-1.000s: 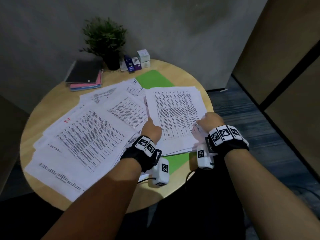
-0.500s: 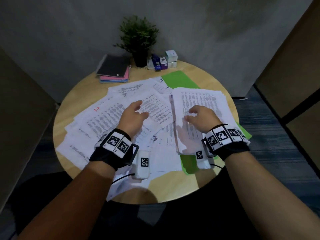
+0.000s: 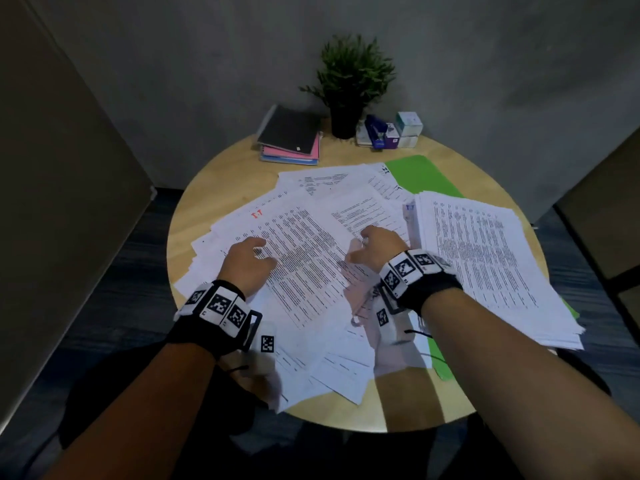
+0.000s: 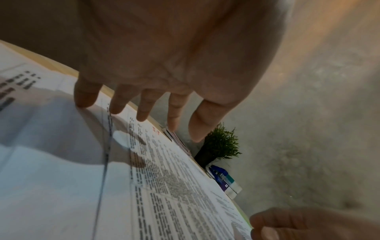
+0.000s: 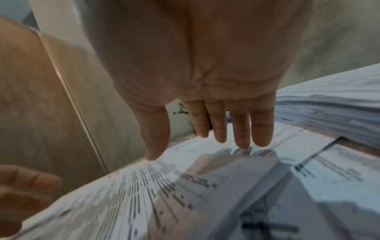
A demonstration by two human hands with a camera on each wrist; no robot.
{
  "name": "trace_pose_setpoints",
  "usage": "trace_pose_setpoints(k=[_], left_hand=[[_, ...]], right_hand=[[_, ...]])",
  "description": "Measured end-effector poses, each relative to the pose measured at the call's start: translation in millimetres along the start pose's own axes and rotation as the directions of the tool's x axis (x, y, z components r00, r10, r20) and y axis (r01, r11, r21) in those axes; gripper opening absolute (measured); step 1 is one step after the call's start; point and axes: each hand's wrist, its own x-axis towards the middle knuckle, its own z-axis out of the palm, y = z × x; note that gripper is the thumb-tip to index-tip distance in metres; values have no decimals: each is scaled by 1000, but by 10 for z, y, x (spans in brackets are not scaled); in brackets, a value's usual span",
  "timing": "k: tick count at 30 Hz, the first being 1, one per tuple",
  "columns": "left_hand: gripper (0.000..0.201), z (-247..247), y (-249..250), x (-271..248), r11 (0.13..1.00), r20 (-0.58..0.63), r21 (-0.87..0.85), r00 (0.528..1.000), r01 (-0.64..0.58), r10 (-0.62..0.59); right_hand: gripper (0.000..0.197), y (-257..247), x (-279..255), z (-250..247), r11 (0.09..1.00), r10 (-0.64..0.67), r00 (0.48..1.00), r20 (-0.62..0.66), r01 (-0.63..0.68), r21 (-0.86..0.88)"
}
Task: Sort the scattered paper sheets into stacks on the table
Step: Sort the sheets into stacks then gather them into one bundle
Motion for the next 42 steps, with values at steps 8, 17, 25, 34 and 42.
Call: trace_pose_setpoints(k=[8,17,25,34,42], left_hand=[[33,-17,-161,114,994,85,-15,991,-104,105],[33,-151,-194,234,989,63,-20,987,-147,148],[55,-63,-51,301,987,68,-60,986,-150,154],[54,-524,45,350,799,-88,-556,973,-227,215],[40,-759,-70,327,888,-399,-315,896,-334,195]], right_hand=[[33,-123,140,184,997,58,993,-103,-53,56],[17,84,-50,-11,1000,10,998,-56,-8,30],[19,88,-108,41,992,-55,890,-452,100,75],[10,-292,-112,-75,589,-125,967,-223,253,768],[53,-250,128,287,983,-37,998,-60,26,-180]])
